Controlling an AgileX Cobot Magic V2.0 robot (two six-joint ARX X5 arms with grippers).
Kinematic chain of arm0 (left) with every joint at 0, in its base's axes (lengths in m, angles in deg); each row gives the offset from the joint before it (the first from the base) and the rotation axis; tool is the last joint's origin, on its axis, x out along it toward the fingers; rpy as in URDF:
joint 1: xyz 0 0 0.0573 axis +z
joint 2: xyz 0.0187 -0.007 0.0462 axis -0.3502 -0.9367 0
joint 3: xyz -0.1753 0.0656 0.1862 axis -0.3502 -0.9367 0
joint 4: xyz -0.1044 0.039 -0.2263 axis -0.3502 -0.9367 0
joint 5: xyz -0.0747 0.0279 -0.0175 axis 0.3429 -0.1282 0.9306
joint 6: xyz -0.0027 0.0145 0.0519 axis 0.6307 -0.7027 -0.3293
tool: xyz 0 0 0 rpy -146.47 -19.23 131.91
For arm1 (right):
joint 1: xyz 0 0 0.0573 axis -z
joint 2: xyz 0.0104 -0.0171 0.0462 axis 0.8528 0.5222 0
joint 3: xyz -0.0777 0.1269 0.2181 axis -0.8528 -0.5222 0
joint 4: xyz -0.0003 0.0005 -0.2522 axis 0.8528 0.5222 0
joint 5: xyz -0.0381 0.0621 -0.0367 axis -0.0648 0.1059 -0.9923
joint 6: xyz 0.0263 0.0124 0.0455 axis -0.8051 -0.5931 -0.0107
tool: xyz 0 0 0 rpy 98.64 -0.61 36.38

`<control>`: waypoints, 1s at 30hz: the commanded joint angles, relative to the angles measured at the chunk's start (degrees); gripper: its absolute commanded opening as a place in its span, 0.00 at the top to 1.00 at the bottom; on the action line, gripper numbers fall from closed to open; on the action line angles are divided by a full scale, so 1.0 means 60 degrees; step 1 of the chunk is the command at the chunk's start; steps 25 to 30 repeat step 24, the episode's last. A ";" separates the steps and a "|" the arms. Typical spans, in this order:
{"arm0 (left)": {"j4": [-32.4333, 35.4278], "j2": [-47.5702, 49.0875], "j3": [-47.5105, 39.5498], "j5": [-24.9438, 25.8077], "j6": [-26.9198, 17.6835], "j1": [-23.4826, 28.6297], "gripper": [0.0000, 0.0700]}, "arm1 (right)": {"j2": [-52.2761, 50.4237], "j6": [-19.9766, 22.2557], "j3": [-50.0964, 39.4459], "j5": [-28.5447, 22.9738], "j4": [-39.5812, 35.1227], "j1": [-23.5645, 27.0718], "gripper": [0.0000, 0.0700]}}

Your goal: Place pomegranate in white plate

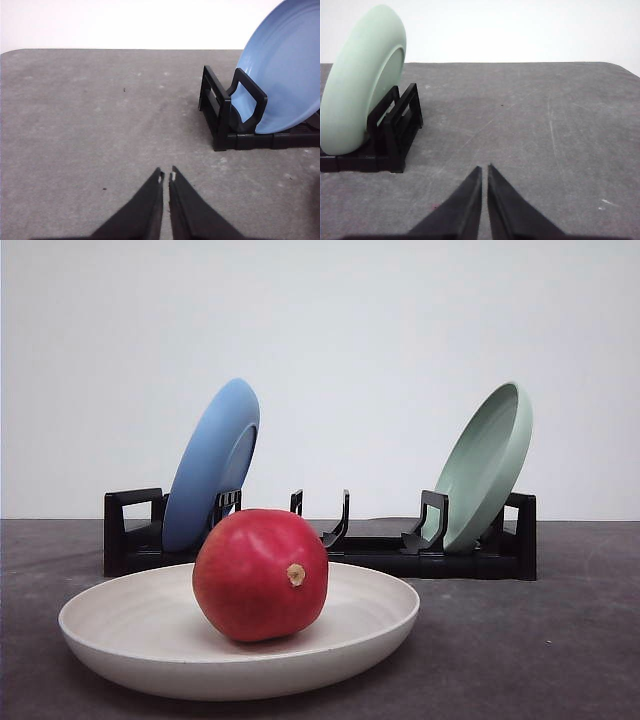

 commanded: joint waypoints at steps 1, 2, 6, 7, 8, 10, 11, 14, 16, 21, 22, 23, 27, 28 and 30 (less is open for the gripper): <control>-0.0018 0.0011 -0.0106 -0.0011 -0.0069 0.0004 1.00 | -0.0029 -0.0123 -0.0036 -0.0007 -0.0124 0.0011 0.98; -0.0018 0.0011 -0.0106 -0.0011 -0.0069 0.0004 1.00 | -0.0029 -0.0123 -0.0036 -0.0007 -0.0127 0.0011 0.98; -0.0018 0.0011 -0.0106 -0.0011 -0.0069 0.0004 1.00 | -0.0029 -0.0123 -0.0036 -0.0007 -0.0127 0.0011 0.98; -0.0018 0.0011 -0.0106 -0.0011 -0.0069 0.0004 1.00 | -0.0029 -0.0123 -0.0036 -0.0007 -0.0125 0.0011 0.98; -0.0018 0.0011 -0.0106 -0.0011 -0.0069 0.0004 1.00 | -0.0029 -0.0123 -0.0036 -0.0007 -0.0127 0.0011 0.98; -0.0018 0.0011 -0.0106 -0.0011 -0.0069 0.0004 1.00 | -0.0029 -0.0123 -0.0036 -0.0007 -0.0127 0.0011 0.98; -0.0018 0.0011 -0.0106 -0.0011 -0.0069 0.0004 1.00 | -0.0029 -0.0123 -0.0036 -0.0007 -0.0127 0.0011 0.98; -0.0018 0.0011 -0.0106 -0.0011 -0.0069 0.0004 1.00 | -0.0029 -0.0123 -0.0036 -0.0007 -0.0127 0.0011 0.98; -0.0018 0.0011 -0.0106 -0.0011 -0.0069 0.0004 1.00 | -0.0029 -0.0123 -0.0036 -0.0007 -0.0127 0.0011 0.98; -0.0018 0.0011 -0.0106 -0.0011 -0.0069 0.0004 1.00 | -0.0029 -0.0123 -0.0036 -0.0007 -0.0127 0.0011 0.98; -0.0018 0.0011 -0.0106 -0.0011 -0.0069 0.0004 1.00 | -0.0029 -0.0123 -0.0036 -0.0007 -0.0127 0.0011 0.98; -0.0018 0.0011 -0.0106 -0.0011 -0.0069 0.0004 1.00 | -0.0029 -0.0123 -0.0036 -0.0007 -0.0125 0.0011 0.98; -0.0018 0.0011 -0.0106 -0.0011 -0.0069 0.0004 1.00 | -0.0029 -0.0123 -0.0036 -0.0007 -0.0127 0.0011 0.98; -0.0018 0.0011 -0.0106 -0.0011 -0.0069 0.0004 1.00 | -0.0029 -0.0123 -0.0036 -0.0007 -0.0127 0.0011 0.98; -0.0018 0.0011 -0.0106 -0.0011 -0.0069 0.0004 1.00 | -0.0029 -0.0123 -0.0036 -0.0007 -0.0127 0.0011 0.98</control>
